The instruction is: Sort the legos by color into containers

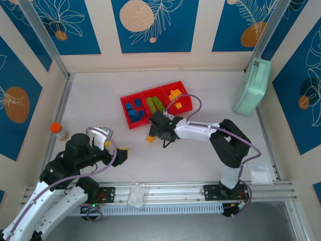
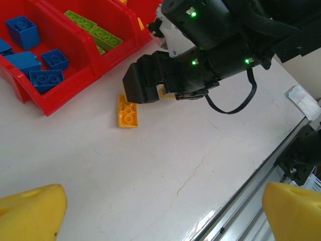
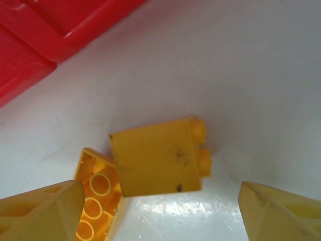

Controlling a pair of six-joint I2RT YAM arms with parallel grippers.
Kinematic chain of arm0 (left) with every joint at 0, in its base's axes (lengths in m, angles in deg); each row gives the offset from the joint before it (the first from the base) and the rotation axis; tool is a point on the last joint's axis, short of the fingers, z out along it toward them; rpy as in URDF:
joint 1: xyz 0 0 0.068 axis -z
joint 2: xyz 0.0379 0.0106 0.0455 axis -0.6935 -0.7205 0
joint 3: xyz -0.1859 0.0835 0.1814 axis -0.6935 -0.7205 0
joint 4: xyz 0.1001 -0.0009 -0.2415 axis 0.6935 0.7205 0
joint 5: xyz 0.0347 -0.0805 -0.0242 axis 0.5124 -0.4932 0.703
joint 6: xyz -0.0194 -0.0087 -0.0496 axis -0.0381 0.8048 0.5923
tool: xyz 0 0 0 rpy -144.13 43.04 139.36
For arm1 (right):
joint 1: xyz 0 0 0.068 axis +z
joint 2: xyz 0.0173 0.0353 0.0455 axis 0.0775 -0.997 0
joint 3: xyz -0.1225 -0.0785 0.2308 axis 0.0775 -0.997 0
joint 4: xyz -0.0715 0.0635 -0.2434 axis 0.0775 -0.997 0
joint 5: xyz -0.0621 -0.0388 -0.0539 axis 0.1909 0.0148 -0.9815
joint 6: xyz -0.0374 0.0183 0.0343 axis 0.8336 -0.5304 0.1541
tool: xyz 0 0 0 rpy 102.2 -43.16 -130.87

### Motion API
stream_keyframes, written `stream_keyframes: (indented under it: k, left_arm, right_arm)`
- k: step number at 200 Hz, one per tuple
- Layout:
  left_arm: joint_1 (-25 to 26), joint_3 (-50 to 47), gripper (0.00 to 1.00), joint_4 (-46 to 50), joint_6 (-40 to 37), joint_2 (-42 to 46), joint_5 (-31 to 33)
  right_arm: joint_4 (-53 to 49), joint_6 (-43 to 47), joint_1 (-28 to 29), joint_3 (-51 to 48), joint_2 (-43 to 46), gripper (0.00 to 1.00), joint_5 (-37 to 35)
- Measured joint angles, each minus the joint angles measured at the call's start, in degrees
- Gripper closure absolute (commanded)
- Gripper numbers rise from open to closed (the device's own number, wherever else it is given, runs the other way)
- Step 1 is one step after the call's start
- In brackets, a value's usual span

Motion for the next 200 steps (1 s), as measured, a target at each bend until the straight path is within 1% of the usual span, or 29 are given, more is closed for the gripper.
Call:
stream_keyframes:
  k: [14, 36, 78, 94, 174, 191, 200]
  left_arm:
    - [0.0, 0.0, 0.01, 0.0, 0.0, 0.0, 0.0]
    - [0.0, 0.0, 0.01, 0.0, 0.0, 0.0, 0.0]
    - [0.2, 0.0, 0.01, 0.0, 0.0, 1.0, 0.0]
    - [0.2, 0.0, 0.01, 0.0, 0.0, 1.4, 0.0]
    - [0.3, 0.0, 0.01, 0.0, 0.0, 2.1, 0.1]
    - [0.4, 0.0, 0.01, 0.0, 0.0, 2.2, 0.1]
    - [0.4, 0.0, 0.01, 0.0, 0.0, 2.2, 0.1]
  right_arm:
    - [-0.4, 1.0, 0.0, 1.1, -1.2, 0.3, -0.2]
    - [-1.2, 2.7, 0.0, 2.3, -2.4, 0.36, -0.9]
    - [-3.9, 6.0, 0.0, 5.2, -3.4, 0.43, -3.1]
    - [-4.3, 7.2, -0.2, 5.3, -3.5, 0.5, -3.3]
    - [-4.8, 11.1, -1.5, 6.5, -4.5, 0.49, -2.4]
    - [-4.8, 11.9, -2.1, 7.0, -5.0, 0.5, -2.0]
    - [-4.8, 12.2, -2.4, 7.2, -5.2, 0.54, -1.8]
